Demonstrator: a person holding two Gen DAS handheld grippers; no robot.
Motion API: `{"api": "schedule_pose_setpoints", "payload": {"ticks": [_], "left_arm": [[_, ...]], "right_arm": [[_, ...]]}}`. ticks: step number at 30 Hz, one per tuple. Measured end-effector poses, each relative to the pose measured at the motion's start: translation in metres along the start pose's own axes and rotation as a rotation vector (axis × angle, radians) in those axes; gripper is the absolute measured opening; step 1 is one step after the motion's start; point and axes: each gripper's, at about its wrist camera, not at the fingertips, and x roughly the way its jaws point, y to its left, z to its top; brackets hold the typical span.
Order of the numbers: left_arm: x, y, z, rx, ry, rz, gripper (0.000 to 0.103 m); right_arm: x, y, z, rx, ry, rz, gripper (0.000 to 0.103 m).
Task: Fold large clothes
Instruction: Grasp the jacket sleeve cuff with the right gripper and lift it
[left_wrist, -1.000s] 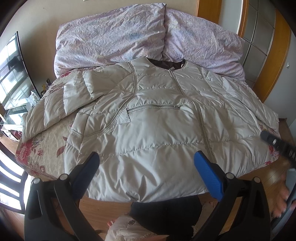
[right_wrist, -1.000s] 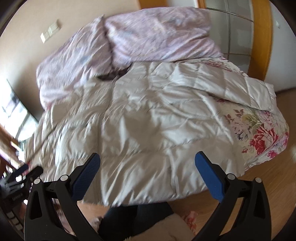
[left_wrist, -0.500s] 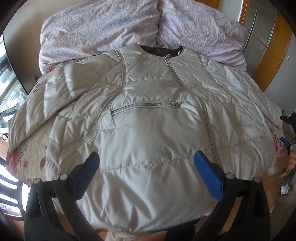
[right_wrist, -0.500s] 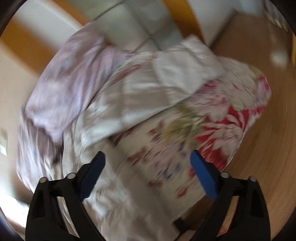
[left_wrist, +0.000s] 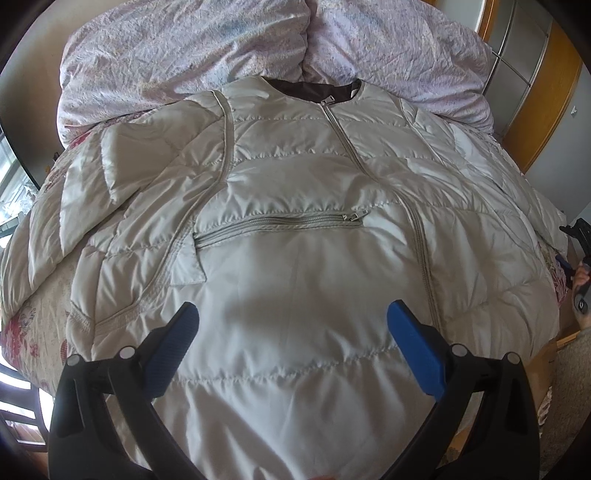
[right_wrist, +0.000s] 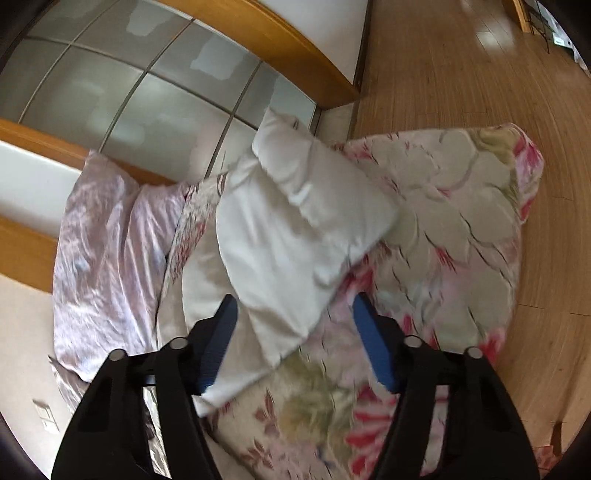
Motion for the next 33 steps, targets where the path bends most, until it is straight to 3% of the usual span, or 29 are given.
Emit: {"api": "schedule_pose_setpoints", "payload": {"ticks": [5, 8, 14, 20, 26, 33], "left_arm": [[0.005, -0.001, 0.002, 0.009, 0.007, -0.001, 0.101], [0.006, 0.001, 0.002, 0.003, -0.003, 0.012, 0.101], [0.002, 0.006, 0.001, 0.003, -0.035, 0.034, 0.101], [-0.007, 0.011, -0.001, -0.007, -0.08, 0.055, 0.101], [-0.018, 0.028, -0.002, -0.057, -0.142, 0.076, 0.101], [-0.032, 0.049, -0.004, -0.096, -0.217, 0.13, 0.101]], "right_arm": [[0.01, 0.001, 0.01, -0.001, -0.019, -0.044, 0.024], [0.009, 0.016, 0.011, -0.071, -0.053, -0.064, 0.013], [-0.017, 0.078, 0.002, -0.296, -0.165, -0.042, 0.009], [-0.041, 0.164, -0.041, -0.542, -0.191, 0.117, 0.008], [-0.055, 0.232, -0.107, -0.735, -0.119, 0.295, 0.008], [-0.055, 0.278, -0.193, -0.896, 0.068, 0.474, 0.008]]}}
